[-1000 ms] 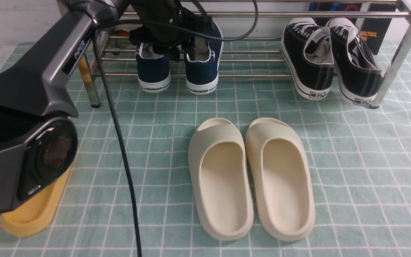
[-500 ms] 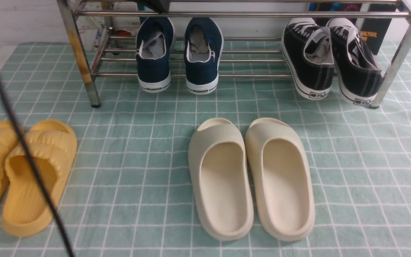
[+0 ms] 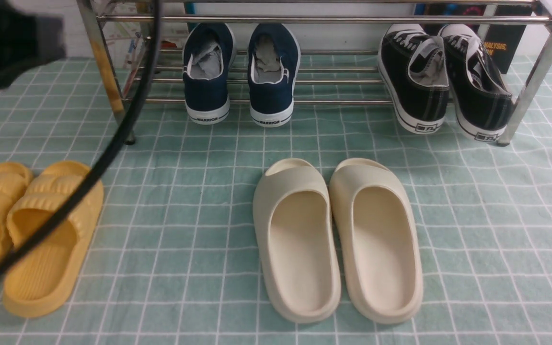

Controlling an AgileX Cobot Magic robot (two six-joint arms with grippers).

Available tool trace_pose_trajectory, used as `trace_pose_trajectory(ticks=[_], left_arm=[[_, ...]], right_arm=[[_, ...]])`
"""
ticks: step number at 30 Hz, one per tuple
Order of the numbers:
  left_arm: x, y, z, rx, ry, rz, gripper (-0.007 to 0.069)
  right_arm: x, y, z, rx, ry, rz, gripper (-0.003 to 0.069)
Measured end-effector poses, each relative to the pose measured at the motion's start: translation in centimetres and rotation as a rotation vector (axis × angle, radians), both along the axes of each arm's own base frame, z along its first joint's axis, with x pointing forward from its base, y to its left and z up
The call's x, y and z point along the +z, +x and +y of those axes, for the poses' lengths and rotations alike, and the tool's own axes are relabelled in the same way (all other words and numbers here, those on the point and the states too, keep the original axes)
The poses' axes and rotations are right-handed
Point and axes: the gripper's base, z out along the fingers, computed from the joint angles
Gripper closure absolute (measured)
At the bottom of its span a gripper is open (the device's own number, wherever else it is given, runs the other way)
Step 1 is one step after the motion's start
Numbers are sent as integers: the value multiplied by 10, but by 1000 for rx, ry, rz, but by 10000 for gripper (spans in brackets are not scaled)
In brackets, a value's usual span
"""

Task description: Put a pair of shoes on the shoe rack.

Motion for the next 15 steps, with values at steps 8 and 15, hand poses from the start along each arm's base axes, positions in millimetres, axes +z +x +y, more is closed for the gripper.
trace_pose_trajectory(ticks=[8, 15], left_arm=[[-93, -64, 22, 5, -43, -69, 638], [-148, -82, 28, 5, -52, -37, 638]], right_arm=[[0, 0, 0, 0, 0, 0, 420], [0, 0, 0, 0, 0, 0, 420]])
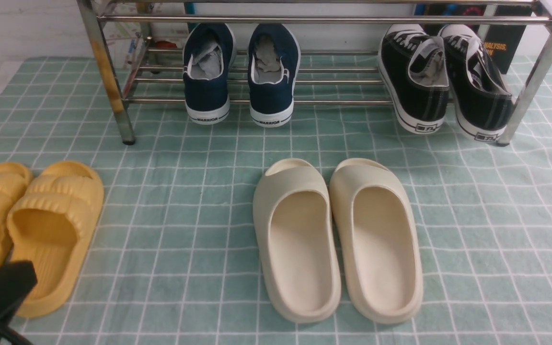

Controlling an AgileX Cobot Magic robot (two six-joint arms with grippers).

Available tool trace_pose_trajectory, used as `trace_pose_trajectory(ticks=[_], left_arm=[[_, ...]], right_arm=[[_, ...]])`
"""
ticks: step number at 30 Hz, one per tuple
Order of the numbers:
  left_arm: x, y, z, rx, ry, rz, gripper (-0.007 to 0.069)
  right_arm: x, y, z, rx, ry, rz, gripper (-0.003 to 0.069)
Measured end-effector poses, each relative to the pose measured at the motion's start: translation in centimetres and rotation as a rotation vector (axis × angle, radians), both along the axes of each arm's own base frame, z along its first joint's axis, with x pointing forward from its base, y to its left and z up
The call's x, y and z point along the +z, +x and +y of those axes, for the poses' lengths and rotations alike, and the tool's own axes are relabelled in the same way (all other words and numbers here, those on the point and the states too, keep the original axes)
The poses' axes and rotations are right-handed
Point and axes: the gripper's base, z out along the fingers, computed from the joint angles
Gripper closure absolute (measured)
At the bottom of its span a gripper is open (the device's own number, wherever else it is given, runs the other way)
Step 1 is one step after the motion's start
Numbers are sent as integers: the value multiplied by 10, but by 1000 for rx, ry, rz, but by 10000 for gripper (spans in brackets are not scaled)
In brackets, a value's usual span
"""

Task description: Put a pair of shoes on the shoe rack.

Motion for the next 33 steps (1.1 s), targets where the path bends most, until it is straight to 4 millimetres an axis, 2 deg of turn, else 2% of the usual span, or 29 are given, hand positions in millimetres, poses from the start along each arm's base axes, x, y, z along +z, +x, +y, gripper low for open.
trace_pose_trajectory(ticks=[3, 10, 13, 17, 23, 27, 33], left_arm=[[-30, -1, -1, 0, 4, 78, 638], [-69, -2, 0, 2, 47, 180, 638], [-81, -5, 2, 6, 61, 148, 638], [-101, -10, 5, 33, -10, 77, 638], [-102, -14, 12, 157, -78, -5, 638], [-103, -14, 17, 235, -14, -12, 638], [-104, -14, 17, 211, 98, -32, 638]], right_arm=[[0, 0, 0, 0, 0, 0, 420], [0, 0, 0, 0, 0, 0, 420], [0, 0, 0, 0, 0, 0, 419], [0, 0, 0, 0, 0, 0, 419], [0, 0, 0, 0, 0, 0, 419], [0, 0, 0, 0, 0, 0, 419], [0, 0, 0, 0, 0, 0, 419]])
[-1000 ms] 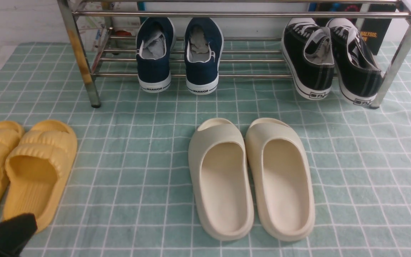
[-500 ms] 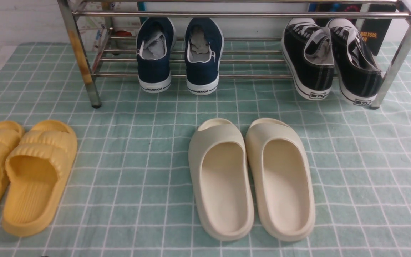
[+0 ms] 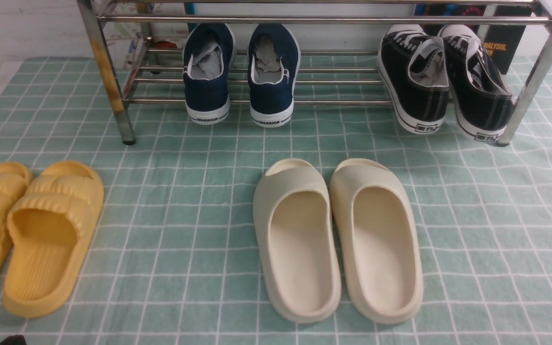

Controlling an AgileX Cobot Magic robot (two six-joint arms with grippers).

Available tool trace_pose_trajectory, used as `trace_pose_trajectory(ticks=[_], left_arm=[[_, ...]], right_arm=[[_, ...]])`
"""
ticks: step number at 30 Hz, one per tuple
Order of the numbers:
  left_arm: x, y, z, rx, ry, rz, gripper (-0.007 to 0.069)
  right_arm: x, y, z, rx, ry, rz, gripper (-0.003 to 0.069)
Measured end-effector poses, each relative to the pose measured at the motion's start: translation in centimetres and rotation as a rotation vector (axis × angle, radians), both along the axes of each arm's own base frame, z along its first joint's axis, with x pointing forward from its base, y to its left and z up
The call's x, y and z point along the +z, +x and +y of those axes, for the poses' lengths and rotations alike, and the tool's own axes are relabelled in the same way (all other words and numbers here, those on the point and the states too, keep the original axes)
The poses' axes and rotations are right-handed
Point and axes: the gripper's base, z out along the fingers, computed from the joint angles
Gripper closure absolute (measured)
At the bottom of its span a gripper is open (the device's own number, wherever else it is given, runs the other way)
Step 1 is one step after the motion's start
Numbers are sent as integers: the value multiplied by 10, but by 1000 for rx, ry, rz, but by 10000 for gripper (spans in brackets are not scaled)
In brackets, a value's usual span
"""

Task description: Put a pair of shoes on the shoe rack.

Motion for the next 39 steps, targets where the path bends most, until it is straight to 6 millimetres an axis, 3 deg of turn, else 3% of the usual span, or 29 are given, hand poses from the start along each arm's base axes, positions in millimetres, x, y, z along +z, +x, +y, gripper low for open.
trace_pose_trajectory(ticks=[39], left_arm=[[-1, 0, -1, -13, 18, 6, 638]], right_arm=[[0, 0, 0, 0, 0, 0, 419]])
